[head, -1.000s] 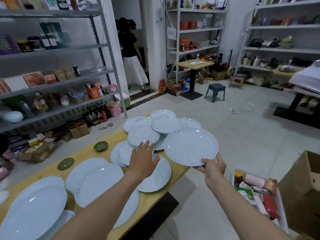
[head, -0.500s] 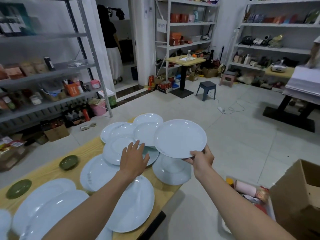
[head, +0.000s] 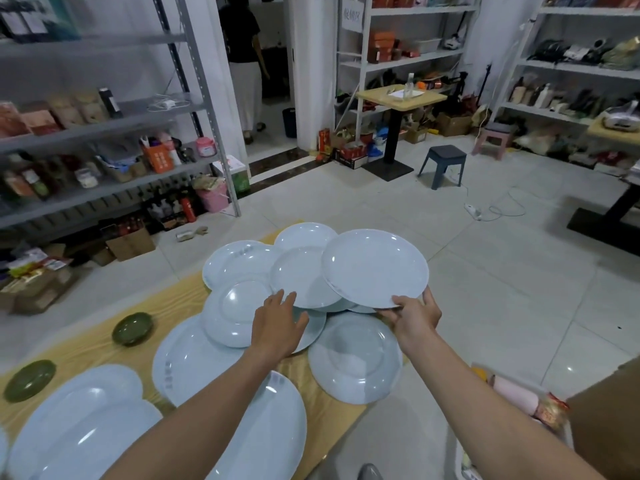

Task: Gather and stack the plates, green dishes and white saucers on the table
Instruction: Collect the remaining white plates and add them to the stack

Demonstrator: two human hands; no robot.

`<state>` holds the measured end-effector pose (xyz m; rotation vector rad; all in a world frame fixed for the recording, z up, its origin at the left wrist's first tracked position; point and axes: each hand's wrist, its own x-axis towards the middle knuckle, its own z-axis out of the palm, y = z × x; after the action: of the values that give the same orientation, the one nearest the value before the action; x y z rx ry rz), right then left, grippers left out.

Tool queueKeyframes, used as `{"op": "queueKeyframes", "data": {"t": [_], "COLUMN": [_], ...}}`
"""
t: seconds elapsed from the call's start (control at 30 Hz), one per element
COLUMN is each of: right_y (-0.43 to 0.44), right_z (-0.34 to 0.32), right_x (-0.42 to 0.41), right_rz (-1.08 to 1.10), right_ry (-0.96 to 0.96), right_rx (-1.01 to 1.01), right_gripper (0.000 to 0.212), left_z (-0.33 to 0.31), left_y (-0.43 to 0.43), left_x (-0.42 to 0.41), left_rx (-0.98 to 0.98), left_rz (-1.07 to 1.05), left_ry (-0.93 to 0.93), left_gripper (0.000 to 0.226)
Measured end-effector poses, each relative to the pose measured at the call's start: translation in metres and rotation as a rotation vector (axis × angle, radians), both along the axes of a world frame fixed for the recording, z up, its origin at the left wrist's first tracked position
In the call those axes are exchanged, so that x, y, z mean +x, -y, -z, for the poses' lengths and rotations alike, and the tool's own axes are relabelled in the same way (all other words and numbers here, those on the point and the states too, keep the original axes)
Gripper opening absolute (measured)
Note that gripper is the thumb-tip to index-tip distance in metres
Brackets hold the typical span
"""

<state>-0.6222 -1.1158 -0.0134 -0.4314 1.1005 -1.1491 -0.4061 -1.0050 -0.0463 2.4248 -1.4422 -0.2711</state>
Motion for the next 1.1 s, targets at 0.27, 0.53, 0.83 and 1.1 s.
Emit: {"op": "queueKeyframes", "data": {"t": [0.27, 0.53, 0.83, 1.1], "right_y": [0.045, 0.083, 0.116, 0.137], "right_z": [0.005, 0.013, 0.028, 0.032], "right_x": [0.0, -0.005, -0.005, 0.002], "right_rz": [-0.012, -0.05, -0.12, -0.184], "right_ry": [0.044, 0.046, 0.02, -0.004], "right_rx": [0.002, 0.004, 0.048, 0.061], "right_gripper": [0.084, 0.08, 0.083, 0.083], "left_z": [0.022, 0.051, 0.07, 0.079], "left_y": [0.039, 0.081, 0.099, 0.11], "left_x": [-0.009, -0.017, -0.025, -0.026], "left_rx": [-0.206, -0.427, -0.618, -0.816], "left_rz": [-0.506, -0.818, -0.915, -0.944], "left_ry": [-0.688, -1.017, -1.029, -1.228], "left_gripper": [0.057, 0.075, 0.057, 0.081]}}
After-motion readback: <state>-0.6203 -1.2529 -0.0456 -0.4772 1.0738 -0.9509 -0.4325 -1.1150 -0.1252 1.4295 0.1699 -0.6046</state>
